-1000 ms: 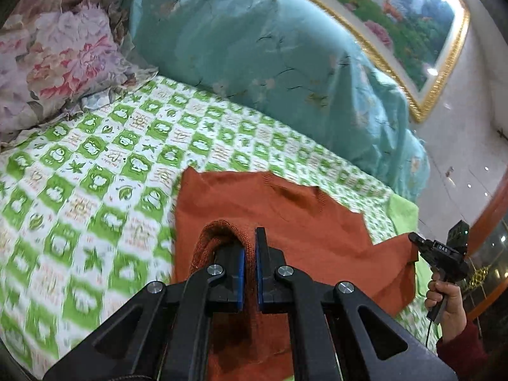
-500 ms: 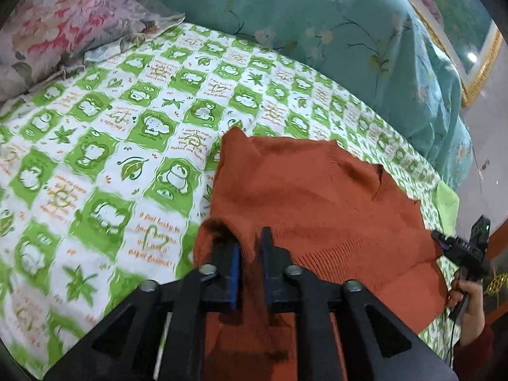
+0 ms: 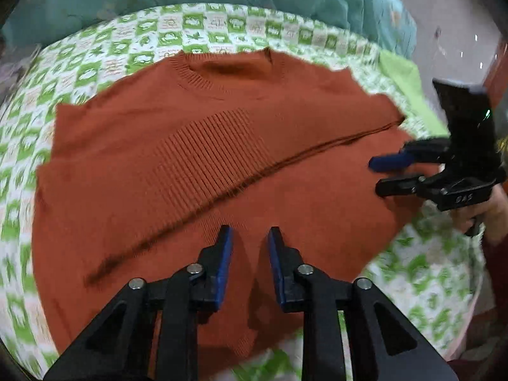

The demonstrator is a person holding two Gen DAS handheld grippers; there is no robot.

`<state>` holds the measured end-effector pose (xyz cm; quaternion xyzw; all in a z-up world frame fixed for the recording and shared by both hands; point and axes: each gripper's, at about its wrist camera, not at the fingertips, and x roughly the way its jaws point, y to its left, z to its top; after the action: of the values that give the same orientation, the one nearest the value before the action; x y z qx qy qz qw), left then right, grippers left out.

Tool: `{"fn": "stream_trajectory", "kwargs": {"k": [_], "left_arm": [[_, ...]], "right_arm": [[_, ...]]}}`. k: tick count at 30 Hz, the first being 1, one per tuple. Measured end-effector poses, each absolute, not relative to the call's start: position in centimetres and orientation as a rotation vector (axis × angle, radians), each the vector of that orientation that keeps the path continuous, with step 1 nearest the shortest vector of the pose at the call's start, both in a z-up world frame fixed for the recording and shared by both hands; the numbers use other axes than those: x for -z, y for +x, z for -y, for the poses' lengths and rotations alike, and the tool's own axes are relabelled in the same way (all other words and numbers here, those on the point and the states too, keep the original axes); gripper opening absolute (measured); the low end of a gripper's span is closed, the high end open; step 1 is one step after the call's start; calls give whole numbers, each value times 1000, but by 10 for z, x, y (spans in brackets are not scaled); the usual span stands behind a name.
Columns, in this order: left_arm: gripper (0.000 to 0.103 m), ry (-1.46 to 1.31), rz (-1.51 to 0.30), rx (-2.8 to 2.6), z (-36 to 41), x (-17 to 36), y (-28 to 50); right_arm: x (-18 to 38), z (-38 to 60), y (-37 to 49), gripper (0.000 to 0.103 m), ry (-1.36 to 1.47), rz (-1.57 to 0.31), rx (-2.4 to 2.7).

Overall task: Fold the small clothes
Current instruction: 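Lay the hem over the collar with both grippers and release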

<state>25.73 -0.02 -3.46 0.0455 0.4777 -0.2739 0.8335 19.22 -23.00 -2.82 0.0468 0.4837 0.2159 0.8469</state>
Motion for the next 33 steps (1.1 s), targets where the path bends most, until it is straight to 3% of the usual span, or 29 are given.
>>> {"fn": "stream_trajectory", "kwargs": {"k": [3,9,15,18,19,21,33], "left_arm": [[16,108,-1011,540,-4,32,294],[16,186,-931,343,-5,13,369],[17,31,-896,211,-43,-1,412],[20,9,-865,182,-60,-7,401],[31,8,-852,151,-66,-9,395],[39,-34,-820,117,-86,-16,378],[44,-237,-841,96,-133,-11,269]], "right_arm": [[31,249,217,45,96,-1004,-350],[21,314,271,42,197,-861,-34],[4,356,275,44,334,-744,144],[0,365,259,44,364,-722,156],[-1,365,251,44,366,-714,156],[-4,363,241,44,384,-715,150],[4,301,152,50,456,-748,33]]}}
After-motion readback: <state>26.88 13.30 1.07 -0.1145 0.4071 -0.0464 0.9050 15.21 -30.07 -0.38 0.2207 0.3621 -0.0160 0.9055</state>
